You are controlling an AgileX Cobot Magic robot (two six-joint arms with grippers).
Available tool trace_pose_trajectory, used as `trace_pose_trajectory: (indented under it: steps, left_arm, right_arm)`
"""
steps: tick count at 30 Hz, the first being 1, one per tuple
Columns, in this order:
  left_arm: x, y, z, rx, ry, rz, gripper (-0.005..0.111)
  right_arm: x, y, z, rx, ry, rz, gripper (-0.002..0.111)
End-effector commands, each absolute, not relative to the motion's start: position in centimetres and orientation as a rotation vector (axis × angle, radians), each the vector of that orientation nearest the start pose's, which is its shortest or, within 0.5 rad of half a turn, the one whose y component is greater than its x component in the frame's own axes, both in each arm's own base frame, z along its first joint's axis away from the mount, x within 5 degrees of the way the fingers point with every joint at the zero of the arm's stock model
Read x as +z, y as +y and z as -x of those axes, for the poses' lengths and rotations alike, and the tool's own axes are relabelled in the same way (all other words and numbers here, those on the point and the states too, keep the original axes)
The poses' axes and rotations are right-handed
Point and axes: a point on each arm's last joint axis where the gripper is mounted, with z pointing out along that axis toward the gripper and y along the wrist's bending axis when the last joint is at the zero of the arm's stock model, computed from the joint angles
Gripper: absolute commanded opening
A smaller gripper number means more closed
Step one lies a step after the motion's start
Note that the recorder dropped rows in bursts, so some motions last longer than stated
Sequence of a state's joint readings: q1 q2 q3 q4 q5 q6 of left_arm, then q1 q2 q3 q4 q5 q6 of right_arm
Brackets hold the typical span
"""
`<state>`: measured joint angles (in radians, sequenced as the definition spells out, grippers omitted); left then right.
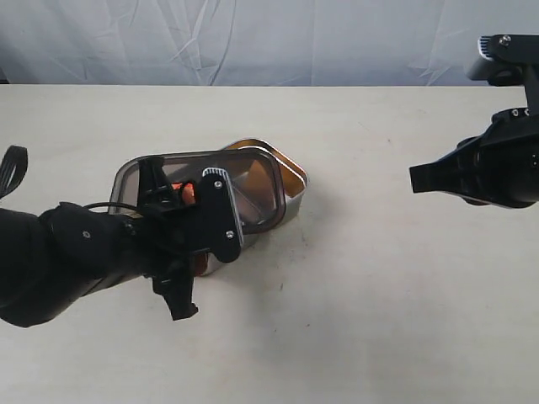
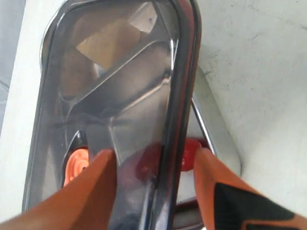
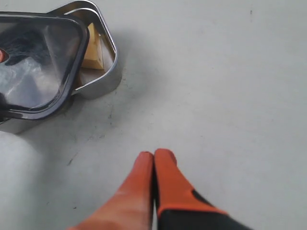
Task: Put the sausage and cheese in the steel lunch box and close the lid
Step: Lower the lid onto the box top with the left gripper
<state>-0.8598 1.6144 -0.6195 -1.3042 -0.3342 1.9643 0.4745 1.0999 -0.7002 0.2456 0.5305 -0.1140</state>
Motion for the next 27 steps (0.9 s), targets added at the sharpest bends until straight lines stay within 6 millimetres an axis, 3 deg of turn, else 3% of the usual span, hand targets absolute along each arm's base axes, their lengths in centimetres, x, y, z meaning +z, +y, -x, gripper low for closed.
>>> trace_pose_trajectory:
  steps: [1,7,15,18,20,22,27]
  left_arm:
    - [15.7,-19.6,-19.8,0.223,1.815,-1.525,0.05]
    - [18.1,-19.3,-19.6,0.199,1.763,-1.456,0.05]
    - [19.5,-18.8,-19.3,0.142,1.826,-1.325,0.049]
    - [20.6,-17.0,-19.9,0.283,1.93,-1.084,0.03]
    - [21.5,-15.4,-20.2,0.434,1.963,-0.926,0.001]
    - [22.2,-14.3,-20.3,0.506,1.978,-0.803,0.0]
    - [22.9,-13.0,-21.0,0.439,2.078,-0.597,0.0]
  right_arm:
    - [27.1,10.7,-18.3,0.405,2.377,0.523,0.0]
    - [27.1,10.7,-18.3,0.398,2.382,0.531,0.0]
    - [27.1,10.7,-18.3,0.398,2.382,0.531,0.0]
    - [27.0,10.7,-18.3,0.398,2.386,0.532,0.0]
    - [27.0,10.6,-18.3,0.394,2.384,0.535,0.0]
    - [27.0,10.6,-18.3,0.395,2.383,0.533,0.0]
    - [27.1,10.7,-18.3,0.396,2.377,0.531,0.0]
